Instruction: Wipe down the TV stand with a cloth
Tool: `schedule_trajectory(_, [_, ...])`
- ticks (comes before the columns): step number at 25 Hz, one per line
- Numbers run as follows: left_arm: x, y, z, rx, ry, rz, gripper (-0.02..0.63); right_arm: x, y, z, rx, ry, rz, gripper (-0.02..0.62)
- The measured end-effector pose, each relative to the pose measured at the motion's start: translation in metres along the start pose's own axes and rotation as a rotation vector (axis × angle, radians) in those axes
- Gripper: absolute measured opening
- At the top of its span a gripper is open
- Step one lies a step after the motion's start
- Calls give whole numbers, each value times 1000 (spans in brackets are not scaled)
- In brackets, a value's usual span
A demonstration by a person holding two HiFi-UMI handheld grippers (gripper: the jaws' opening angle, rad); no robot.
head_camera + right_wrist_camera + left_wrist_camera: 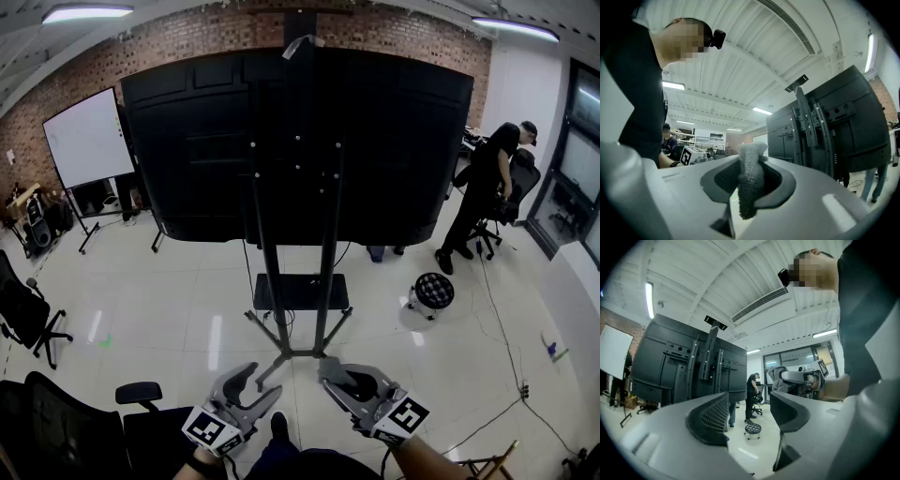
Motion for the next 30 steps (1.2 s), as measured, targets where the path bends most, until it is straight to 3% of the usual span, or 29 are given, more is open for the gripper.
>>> schedule_trajectory(9, [15, -47, -122, -64, -15, 8, 299, 9, -104, 68, -55, 49, 12, 74])
schedule_trajectory(15, [43, -83, -195, -192, -118, 33, 300, 33, -173, 114, -116, 107, 60, 74])
schedule_trajectory(19, [61, -106, -221, -247, -159, 61, 301, 57, -201, 134, -121, 187, 87, 75])
schedule_trajectory(24, [83, -130, -245, -254, -179, 89, 302, 81, -223, 160, -121, 286, 77, 74])
schedule_trajectory(30, [130, -157, -261, -249, -281, 137, 308, 141, -243, 192, -111, 449, 101, 74])
Point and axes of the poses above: the fingertips, and each gripper's own axes: y backward along the fingers, z to its right, x out of its top, the point moved 7 cm from there along y, backward along the fingers, and after that the axes turned 4 degrees about -x, right-handed, at the moved point
